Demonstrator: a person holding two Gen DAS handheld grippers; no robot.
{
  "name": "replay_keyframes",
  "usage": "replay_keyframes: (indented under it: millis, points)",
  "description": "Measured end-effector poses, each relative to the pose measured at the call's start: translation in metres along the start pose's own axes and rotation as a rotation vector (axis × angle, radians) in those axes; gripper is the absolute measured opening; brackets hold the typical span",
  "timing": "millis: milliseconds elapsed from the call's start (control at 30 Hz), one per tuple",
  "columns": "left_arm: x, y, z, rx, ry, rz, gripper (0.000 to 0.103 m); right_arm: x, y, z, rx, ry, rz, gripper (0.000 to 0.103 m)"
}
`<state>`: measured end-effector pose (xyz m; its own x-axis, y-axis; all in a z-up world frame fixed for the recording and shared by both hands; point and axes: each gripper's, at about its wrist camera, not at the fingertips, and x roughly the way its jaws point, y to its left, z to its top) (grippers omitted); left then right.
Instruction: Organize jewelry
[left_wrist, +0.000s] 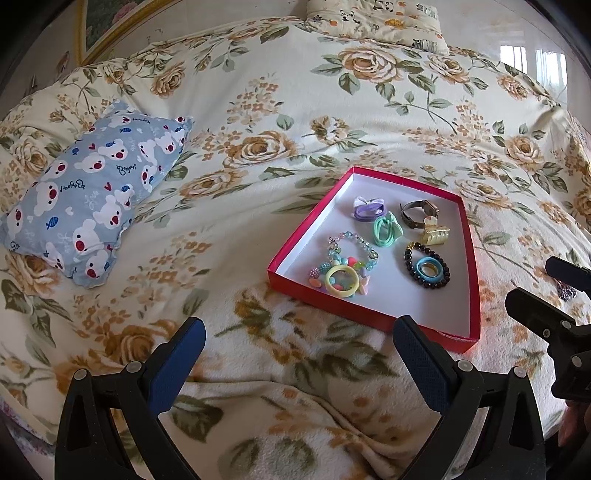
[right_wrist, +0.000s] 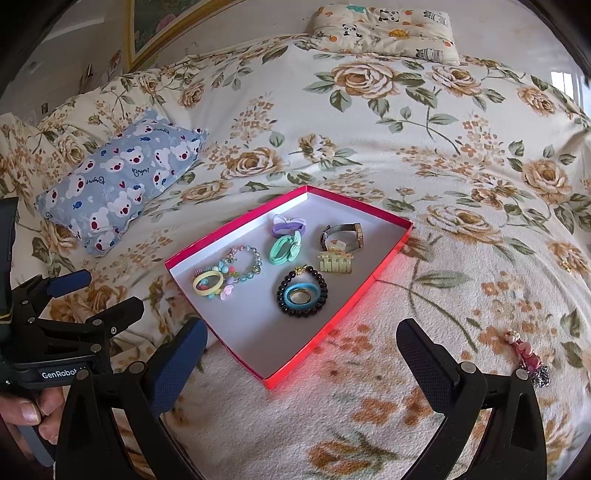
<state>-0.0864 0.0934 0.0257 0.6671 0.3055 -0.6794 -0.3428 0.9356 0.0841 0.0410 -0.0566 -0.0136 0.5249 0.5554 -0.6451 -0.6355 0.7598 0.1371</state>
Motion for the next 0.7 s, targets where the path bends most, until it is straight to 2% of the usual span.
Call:
replay_keyframes:
  millis: [700]
  points:
    - [0.0034,-0.0018,0.0027,0.004,0.005,-0.014,0.102,0.0025,0.0006,-0.0001,0.004,0.004,0.008,0.103]
